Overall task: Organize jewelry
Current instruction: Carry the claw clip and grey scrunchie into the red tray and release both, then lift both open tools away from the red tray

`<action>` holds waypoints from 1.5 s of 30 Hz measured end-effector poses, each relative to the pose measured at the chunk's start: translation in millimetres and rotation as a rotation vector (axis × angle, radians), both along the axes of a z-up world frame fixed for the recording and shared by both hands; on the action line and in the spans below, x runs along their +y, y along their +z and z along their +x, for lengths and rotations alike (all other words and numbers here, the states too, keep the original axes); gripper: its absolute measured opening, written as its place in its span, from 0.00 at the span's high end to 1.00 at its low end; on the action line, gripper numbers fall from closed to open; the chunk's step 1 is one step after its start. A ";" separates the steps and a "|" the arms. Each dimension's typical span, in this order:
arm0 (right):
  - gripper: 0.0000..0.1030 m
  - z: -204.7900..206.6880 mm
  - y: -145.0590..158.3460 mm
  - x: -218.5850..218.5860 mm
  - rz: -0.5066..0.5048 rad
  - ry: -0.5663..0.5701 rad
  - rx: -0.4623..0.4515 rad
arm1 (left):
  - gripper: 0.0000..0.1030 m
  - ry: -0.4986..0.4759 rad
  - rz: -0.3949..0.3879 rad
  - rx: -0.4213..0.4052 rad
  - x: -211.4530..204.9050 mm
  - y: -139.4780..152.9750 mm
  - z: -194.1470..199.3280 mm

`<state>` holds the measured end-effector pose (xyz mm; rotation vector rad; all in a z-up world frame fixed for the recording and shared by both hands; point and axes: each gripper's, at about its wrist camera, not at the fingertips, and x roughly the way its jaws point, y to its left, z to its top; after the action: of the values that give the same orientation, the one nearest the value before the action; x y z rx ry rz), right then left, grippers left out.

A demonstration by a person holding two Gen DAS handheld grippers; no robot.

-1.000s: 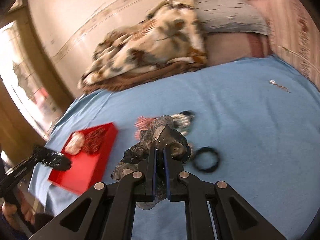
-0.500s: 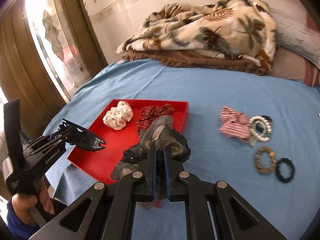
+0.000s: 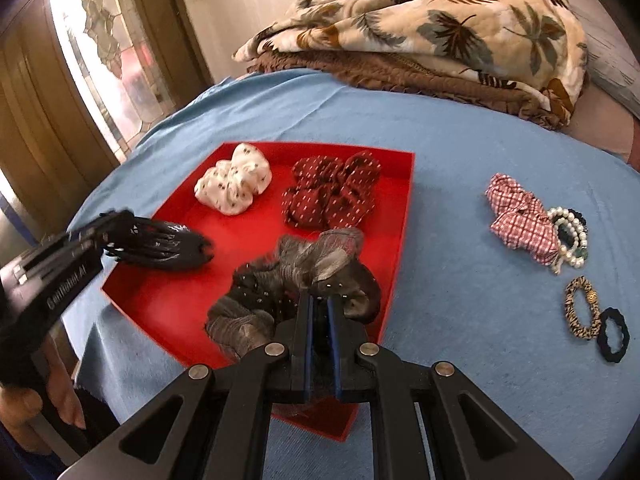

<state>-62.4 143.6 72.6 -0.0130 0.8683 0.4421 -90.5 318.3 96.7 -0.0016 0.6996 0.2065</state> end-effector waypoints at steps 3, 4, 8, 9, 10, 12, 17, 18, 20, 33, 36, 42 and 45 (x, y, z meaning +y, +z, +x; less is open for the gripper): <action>0.90 -3.7 1.0 1.5 -0.012 0.007 -0.013 | 0.84 0.000 0.000 0.003 -0.8 -0.2 -0.6; 0.90 -4.4 1.7 1.6 -0.015 0.009 -0.014 | 0.84 0.000 -0.001 0.005 -0.8 -0.5 -0.9; 0.81 -11.3 7.9 1.3 -0.008 0.017 -0.036 | 0.73 0.011 -0.008 0.005 -0.6 -1.5 -2.6; 0.78 -13.9 9.7 1.7 -0.010 0.021 -0.045 | 0.66 0.016 -0.009 0.000 -0.4 -0.8 -3.7; 0.76 -16.3 11.4 2.1 -0.014 0.025 -0.054 | 0.61 0.020 -0.010 -0.008 -0.1 -0.1 -4.8; 0.67 -22.7 14.5 2.8 -0.024 0.034 -0.077 | 0.56 0.025 -0.014 -0.023 0.8 1.2 -7.0; 0.61 -36.0 20.5 1.3 -0.038 0.041 -0.119 | 0.49 0.036 -0.032 -0.042 4.3 3.3 -9.9; 0.61 -38.1 21.9 -0.1 -0.036 0.038 -0.125 | 0.49 0.039 -0.036 -0.044 5.2 3.8 -10.3; 0.59 -43.2 26.4 -6.3 -0.027 0.025 -0.139 | 0.48 0.045 -0.047 -0.052 7.0 5.2 -11.3; 0.52 -69.2 41.6 -64.7 -0.044 -0.150 -0.225 | 0.43 0.073 -0.078 -0.047 -2.5 13.6 -32.3; 0.52 -79.9 48.9 -77.6 -0.072 -0.182 -0.272 | 0.42 0.038 -0.079 -0.082 -20.2 28.5 -50.4; 0.42 -102.3 61.9 -108.9 -0.091 -0.248 -0.331 | 0.33 -0.036 -0.016 -0.155 -67.7 55.3 -77.9; 0.42 -113.3 66.1 -125.0 -0.083 -0.286 -0.345 | 0.30 -0.069 0.032 -0.170 -90.4 60.8 -85.4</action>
<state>-175.7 18.7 138.7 -0.0394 0.5366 0.1283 -175.9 227.8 157.5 0.0352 0.5262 0.1489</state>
